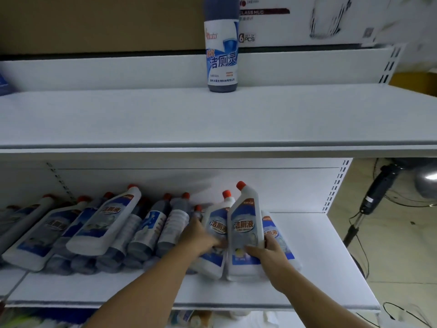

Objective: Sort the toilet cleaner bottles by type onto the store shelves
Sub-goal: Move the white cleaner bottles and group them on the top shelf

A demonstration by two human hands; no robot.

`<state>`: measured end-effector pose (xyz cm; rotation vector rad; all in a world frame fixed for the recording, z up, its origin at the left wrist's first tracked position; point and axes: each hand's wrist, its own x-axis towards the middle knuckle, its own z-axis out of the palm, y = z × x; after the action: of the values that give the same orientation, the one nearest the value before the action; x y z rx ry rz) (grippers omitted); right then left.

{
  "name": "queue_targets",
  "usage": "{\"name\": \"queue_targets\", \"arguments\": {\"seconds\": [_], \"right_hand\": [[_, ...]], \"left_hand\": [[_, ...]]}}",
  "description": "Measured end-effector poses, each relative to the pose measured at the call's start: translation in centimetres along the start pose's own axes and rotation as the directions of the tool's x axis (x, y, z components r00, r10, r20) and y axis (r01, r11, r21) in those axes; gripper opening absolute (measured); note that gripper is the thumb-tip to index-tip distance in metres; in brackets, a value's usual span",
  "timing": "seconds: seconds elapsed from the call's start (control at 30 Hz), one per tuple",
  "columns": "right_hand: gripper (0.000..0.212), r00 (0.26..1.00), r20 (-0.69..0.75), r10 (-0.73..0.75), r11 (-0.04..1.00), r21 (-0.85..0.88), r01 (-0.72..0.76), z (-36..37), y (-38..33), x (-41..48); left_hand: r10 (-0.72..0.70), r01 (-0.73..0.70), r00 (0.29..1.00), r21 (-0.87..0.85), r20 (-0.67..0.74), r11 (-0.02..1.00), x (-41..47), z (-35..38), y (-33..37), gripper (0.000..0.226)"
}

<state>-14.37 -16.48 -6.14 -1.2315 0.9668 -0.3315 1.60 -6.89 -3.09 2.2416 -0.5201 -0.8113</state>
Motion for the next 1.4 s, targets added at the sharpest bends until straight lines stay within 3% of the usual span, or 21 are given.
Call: {"name": "queue_targets", "arguments": {"seconds": [0.13,0.23,0.43,0.57,0.63,0.83,1.03,1.13,1.27,1.4], "right_hand": [[0.047,0.985,0.163,-0.052,0.999,0.023,0.049,0.6,-1.9,-1.2],[0.048,0.941,0.326,-0.087,0.996,0.049,0.075,3.4,-3.5,-2.7],[0.05,0.792,0.578,-0.197,0.977,0.049,0.207,13.5,-4.6,-6.2],[0.048,0.698,0.68,-0.225,0.96,0.033,0.277,21.8,-4.6,-9.7],[0.046,0.651,0.722,-0.237,0.949,0.027,0.315,26.2,-5.2,-11.6],[0.045,0.53,0.781,-0.33,0.879,0.05,0.474,39.6,-9.1,-18.1],[0.059,0.464,0.753,-0.467,0.83,0.192,0.524,51.6,-13.9,-23.4],[0.049,0.466,0.717,-0.519,0.807,0.232,0.543,56.6,-16.0,-24.6],[0.043,0.468,0.681,-0.563,0.77,0.227,0.596,62.2,-18.1,-24.5],[0.052,0.445,0.65,-0.616,0.723,0.243,0.646,67.9,-20.6,-23.5]], "left_hand": [[0.027,-0.01,0.999,-0.337,0.045,0.941,-3.1,-3.0,-1.2,0.046],[0.072,-0.054,0.997,-0.517,0.016,0.854,-6.0,-6.0,-3.5,0.053],[-0.028,-0.142,0.967,-0.626,-0.253,0.767,-12.3,-14.3,-10.1,0.063],[-0.113,-0.218,0.896,-0.649,-0.429,0.729,-17.7,-21.1,-14.0,0.052],[-0.135,-0.254,0.862,-0.647,-0.489,0.719,-20.2,-24.6,-15.6,0.057],[-0.129,-0.392,0.744,-0.584,-0.656,0.711,-26.6,-37.3,-20.1,0.06],[-0.018,-0.496,0.664,-0.457,-0.748,0.738,-29.8,-50.6,-23.1,0.058],[-0.005,-0.538,0.617,-0.427,-0.787,0.727,-29.8,-56.1,-24.1,0.052],[0.01,-0.576,0.614,-0.44,-0.789,0.689,-28.0,-62.8,-25.8,0.049],[0.066,-0.63,0.61,-0.433,-0.79,0.645,-24.6,-68.8,-26.7,0.06]]}}
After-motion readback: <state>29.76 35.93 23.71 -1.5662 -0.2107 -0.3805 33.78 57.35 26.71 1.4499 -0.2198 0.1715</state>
